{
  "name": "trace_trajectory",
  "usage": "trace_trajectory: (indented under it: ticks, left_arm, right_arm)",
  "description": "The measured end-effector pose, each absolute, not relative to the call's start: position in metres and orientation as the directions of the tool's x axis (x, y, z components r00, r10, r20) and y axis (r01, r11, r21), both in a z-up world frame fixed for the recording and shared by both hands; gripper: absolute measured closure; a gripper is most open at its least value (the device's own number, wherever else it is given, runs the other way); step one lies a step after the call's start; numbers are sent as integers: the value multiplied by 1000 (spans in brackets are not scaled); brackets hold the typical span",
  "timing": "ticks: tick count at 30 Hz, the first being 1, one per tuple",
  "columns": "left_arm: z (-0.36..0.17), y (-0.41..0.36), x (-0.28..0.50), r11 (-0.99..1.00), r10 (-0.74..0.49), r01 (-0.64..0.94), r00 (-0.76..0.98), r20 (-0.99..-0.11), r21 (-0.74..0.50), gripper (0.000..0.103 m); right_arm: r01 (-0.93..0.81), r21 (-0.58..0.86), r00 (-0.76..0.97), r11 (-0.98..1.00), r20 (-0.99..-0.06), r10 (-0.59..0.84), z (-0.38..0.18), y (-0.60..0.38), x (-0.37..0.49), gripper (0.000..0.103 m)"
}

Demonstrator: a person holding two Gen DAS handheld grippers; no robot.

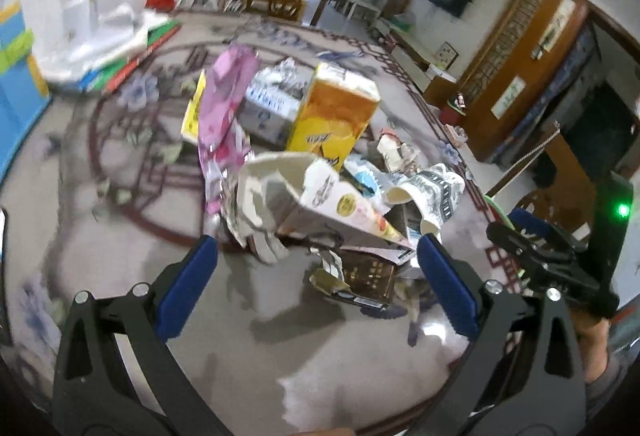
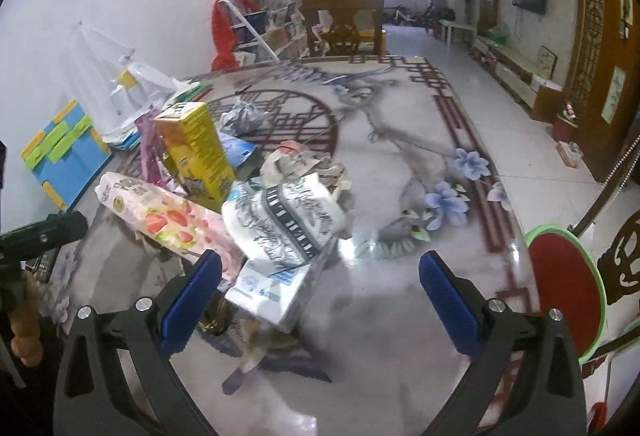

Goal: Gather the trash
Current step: 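Move both tools back over the table, then grasp the white Glico cone box with the left tool while the right tool grasps the printed paper cup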

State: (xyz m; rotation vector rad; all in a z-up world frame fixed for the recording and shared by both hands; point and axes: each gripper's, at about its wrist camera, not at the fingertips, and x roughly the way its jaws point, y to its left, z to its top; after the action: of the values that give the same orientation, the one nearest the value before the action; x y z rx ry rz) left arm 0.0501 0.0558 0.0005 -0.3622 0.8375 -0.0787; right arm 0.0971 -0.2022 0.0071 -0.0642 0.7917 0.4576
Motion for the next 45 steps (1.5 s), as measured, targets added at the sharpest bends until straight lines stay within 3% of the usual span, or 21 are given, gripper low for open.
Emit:
trace_trajectory:
  ticks: [6, 12, 16, 21, 35, 45]
  left_arm:
    - [0, 42, 63, 895, -273, -91, 661, -699, -436, 6]
    - [-10, 41, 78, 863, -217, -225, 644, -734, -453, 6]
    - [-21, 44, 87, 811, -226, -300, 631, -742, -502, 12]
    - [-30, 42, 96, 798, -221, -329, 620, -753, -505, 21]
    - [-30, 36, 101, 831, -252, -253, 622, -741, -495, 76]
    - [-14, 29, 96, 855, -255, -194, 650, -716, -481, 85]
  right_arm:
    - [-446, 106, 594, 888, -707, 383, 6, -195, 101, 8]
    - [-477, 89, 565, 875, -731, 382, -1, -183, 115, 8]
    - [-501, 78, 537, 862, -753, 381, -9, -172, 128, 8]
    - [-535, 38, 530, 844, -762, 371, -15, -156, 138, 8]
    - [-559, -1, 523, 829, -776, 352, -32, -142, 148, 12]
    - [-548, 28, 540, 836, -751, 379, -21, -152, 140, 13]
